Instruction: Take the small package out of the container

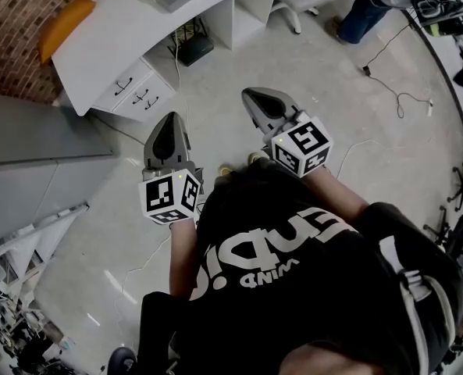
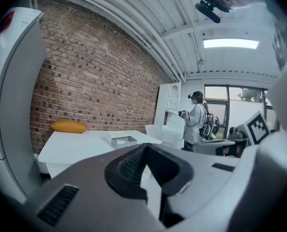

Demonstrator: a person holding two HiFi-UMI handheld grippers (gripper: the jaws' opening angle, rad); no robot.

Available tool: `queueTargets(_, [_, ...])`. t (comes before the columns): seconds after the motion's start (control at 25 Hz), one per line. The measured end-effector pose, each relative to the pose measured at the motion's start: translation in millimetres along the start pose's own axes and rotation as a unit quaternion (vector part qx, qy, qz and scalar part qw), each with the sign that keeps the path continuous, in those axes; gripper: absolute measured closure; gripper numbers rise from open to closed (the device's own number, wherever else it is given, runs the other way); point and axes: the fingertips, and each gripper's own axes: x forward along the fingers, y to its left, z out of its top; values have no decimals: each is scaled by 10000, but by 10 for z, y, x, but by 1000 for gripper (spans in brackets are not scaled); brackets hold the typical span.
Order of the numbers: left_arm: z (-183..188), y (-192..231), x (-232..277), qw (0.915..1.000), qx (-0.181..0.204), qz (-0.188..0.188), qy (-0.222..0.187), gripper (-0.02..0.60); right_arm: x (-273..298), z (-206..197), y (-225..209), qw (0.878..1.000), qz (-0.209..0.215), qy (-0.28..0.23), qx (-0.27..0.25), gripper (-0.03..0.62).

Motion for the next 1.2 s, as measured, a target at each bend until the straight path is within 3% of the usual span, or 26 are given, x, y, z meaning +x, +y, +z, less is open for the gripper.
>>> queueTargets(0.64, [-52,167,175,9992,36,-394,111,575,133,-26,-109,9980,-533,-222,246,594])
queueTargets(1.2, [-88,501,816,9989,-49,-408,215,575,765,75,-430,9987,-401,-209,253,594])
